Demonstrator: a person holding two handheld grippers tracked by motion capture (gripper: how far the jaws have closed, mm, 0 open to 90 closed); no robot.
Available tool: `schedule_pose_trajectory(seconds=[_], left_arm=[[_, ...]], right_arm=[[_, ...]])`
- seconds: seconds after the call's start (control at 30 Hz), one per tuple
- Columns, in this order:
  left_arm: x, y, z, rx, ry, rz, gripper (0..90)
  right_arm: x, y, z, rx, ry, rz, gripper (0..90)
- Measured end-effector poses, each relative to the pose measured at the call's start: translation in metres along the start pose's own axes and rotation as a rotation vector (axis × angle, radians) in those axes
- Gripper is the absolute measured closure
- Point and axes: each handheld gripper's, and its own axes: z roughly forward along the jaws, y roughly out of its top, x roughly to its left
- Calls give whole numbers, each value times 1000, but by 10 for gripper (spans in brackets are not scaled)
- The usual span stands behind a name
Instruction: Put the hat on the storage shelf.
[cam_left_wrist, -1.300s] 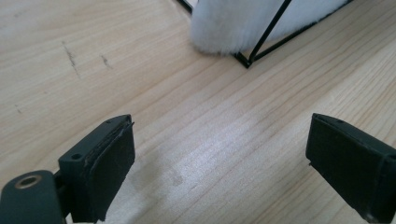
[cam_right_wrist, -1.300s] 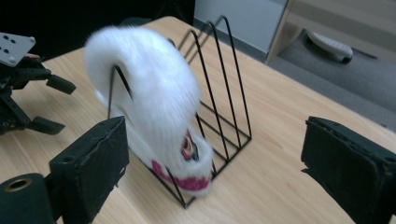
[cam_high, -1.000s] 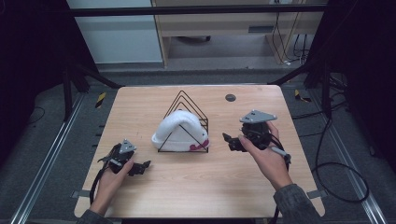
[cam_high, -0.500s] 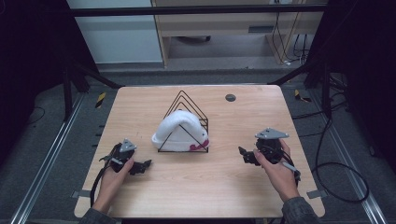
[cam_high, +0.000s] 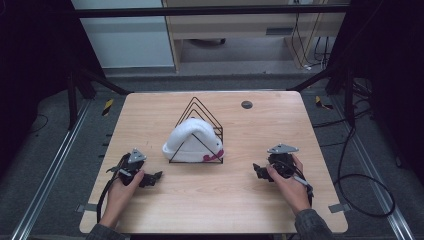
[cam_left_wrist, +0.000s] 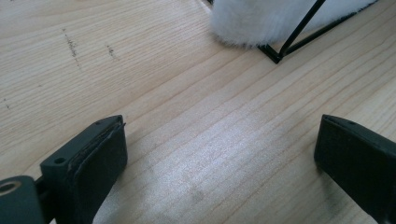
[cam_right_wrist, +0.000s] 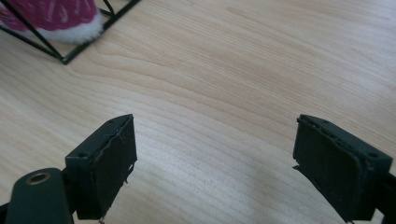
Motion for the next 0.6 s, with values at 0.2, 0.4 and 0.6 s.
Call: schedule_pose_trajectory(seconds=[0.2,0.4,0.6], left_arm=[[0,0,0,0,2,0,15],[0,0,0,5,6,-4,2],[0,0,0,5,8,-6,0]], right_arm=[[-1,-3,18,4,-41,36,152],[-2,-3,23,-4,-49,62,151],[-2,-4,27,7,-63,58,149]])
